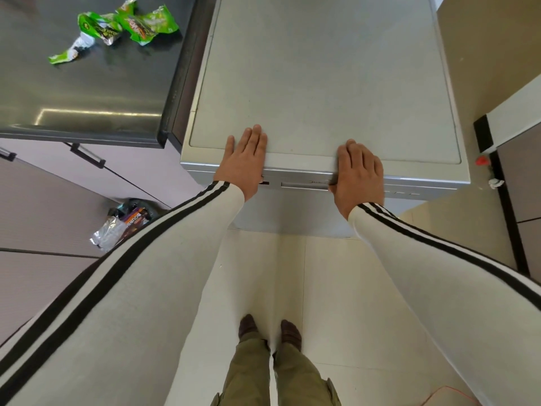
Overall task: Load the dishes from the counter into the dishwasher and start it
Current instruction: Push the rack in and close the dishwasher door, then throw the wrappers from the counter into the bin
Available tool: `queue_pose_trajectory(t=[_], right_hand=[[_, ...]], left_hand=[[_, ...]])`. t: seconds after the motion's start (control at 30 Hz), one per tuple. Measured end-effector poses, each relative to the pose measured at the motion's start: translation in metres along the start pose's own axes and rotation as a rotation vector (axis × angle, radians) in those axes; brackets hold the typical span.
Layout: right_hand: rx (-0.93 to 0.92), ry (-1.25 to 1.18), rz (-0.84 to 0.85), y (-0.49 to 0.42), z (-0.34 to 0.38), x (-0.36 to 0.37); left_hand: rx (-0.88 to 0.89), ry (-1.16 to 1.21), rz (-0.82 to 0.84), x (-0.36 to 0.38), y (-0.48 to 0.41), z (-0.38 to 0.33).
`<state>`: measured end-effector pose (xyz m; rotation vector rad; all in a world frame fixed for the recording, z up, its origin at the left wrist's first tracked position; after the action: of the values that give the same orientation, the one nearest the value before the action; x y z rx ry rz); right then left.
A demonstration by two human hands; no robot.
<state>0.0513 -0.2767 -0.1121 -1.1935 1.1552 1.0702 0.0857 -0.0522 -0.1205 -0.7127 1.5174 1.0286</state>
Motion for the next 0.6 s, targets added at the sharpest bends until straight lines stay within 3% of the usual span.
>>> queue_pose_trajectory(t=[0.23,0.4,0.6], right_hand=[[0.058,-0.018,0.146,-0.001,0.012,-0.008],[-0.050,-0.063,0.166,-0.003,0.057,-0.021],[-0.129,-0.143,0.163,0.003,0.140,-0.027]], left_hand=[[-0.004,0.071,0.076,-0.010,0.006,0.001],[0.064,0.065,0.102,-0.014,0.027,0.016],[0.027,0.077,-0.014,-0.021,0.064,0.073]])
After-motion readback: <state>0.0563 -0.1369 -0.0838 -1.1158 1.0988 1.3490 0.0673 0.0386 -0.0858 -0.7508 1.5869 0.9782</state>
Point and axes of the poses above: each hand's wrist, its own y-axis away from the middle knuckle, its own x-axis out of the palm, z = x × y, the point moved 7 cm from there along -y, towards the middle knuckle, and after that the axes turned 9 degrees about x, right-handed, at the moved point
